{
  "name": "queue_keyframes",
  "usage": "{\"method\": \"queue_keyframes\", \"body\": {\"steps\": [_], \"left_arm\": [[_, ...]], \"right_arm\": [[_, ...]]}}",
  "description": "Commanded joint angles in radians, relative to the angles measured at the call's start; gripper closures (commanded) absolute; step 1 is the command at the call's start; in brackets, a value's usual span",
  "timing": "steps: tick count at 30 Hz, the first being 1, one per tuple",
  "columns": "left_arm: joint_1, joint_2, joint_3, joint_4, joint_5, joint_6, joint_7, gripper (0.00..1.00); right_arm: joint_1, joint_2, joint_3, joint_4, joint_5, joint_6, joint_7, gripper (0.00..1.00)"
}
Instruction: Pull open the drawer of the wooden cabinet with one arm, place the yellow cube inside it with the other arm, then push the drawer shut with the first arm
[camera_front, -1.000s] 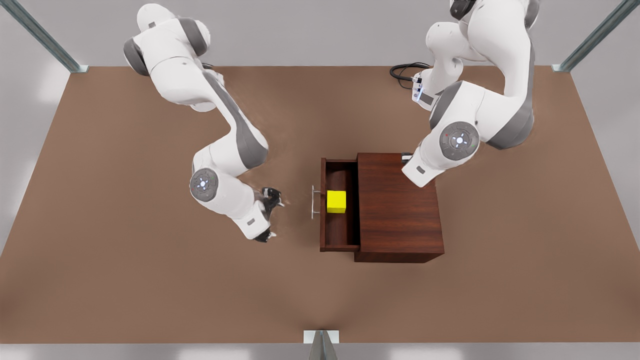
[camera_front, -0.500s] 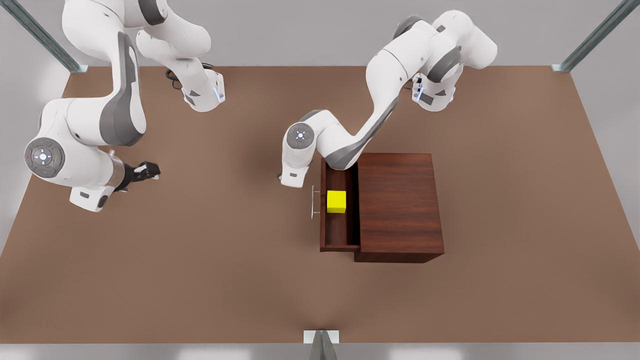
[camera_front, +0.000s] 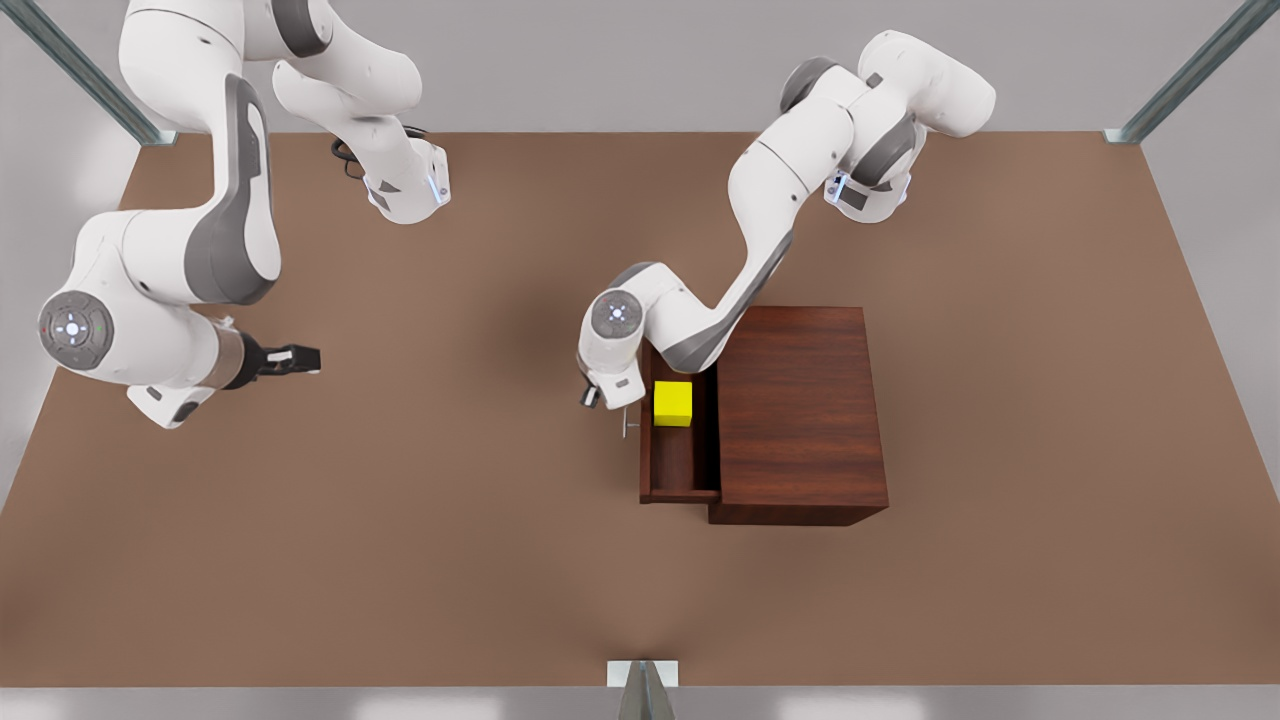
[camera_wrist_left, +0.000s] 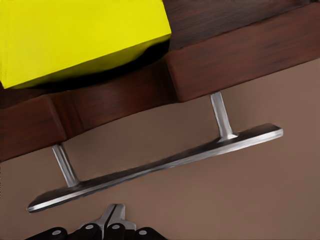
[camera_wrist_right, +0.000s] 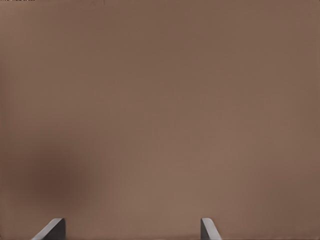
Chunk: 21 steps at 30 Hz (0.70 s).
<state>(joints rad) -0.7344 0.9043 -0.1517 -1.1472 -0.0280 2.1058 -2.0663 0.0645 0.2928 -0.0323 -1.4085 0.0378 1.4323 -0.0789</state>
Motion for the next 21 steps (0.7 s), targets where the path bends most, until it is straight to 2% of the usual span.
{"method": "queue_keyframes", "body": {"steps": [1, 21], "left_arm": [[0.006, -0.001, 0.0, -0.005, 0.0, -0.038, -0.307, 0.79], [0.098, -0.051, -0.009, -0.052, -0.001, -0.133, -0.307, 0.79]], "right_arm": [[0.0, 0.0, 0.0, 0.0, 0.002, 0.004, 0.183, 0.0], [0.008, 0.008, 0.005, 0.0, 0.014, 0.004, 0.185, 0.0]]}}
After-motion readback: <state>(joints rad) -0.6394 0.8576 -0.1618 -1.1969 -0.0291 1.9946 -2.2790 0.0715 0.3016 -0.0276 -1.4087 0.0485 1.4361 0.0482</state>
